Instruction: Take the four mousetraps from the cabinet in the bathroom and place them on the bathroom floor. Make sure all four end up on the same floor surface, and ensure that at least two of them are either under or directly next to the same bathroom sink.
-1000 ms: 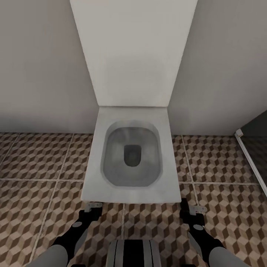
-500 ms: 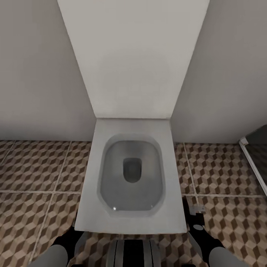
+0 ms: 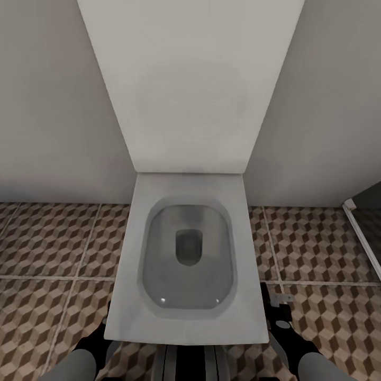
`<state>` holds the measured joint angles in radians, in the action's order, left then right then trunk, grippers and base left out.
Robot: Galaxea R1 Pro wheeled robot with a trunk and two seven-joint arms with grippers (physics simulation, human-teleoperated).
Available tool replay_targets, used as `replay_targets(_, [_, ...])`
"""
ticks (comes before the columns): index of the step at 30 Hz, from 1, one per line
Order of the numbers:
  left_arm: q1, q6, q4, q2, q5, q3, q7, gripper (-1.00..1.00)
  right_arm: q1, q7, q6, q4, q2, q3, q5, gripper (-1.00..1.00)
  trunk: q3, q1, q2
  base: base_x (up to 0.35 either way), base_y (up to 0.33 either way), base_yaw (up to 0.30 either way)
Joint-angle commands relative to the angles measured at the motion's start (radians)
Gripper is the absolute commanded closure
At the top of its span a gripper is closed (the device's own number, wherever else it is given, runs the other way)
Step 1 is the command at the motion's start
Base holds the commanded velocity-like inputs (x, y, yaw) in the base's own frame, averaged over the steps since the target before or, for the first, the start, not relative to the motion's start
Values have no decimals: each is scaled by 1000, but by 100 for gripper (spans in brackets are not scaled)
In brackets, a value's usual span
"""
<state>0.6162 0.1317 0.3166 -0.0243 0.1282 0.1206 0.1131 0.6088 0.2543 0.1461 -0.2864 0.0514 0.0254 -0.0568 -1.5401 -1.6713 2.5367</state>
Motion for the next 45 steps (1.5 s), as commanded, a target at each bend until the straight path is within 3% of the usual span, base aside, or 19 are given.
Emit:
replay_targets(1, [1, 3, -1, 0, 13, 6, 7, 100, 1, 3, 4, 1, 0, 2, -3, 100, 0, 0, 0, 1, 0, 0])
replay_targets(5, [1, 3, -3, 5, 11, 7, 7, 100, 1, 3, 5, 1, 0, 2, -3, 100, 0, 0, 0, 0, 0, 0])
replay_targets(11, [1, 3, -7, 68, 9, 8, -2, 100, 1, 3, 6, 1, 2, 2, -3, 100, 0, 0, 0, 0, 0, 0])
replay_targets(14, [1, 3, -10, 81, 5, 8, -21, 100, 1, 3, 6, 1, 2, 2, -3, 100, 0, 0, 0, 0, 0, 0])
replay_targets(37, [1, 6, -2, 80, 1, 13, -31, 100, 1, 2, 6, 1, 4, 2, -1, 100, 0, 0, 0, 1, 0, 0])
replay_targets(45, [1, 5, -2, 80, 1, 12, -33, 100, 1, 2, 6, 1, 4, 2, -1, 100, 0, 0, 0, 166, 0, 0])
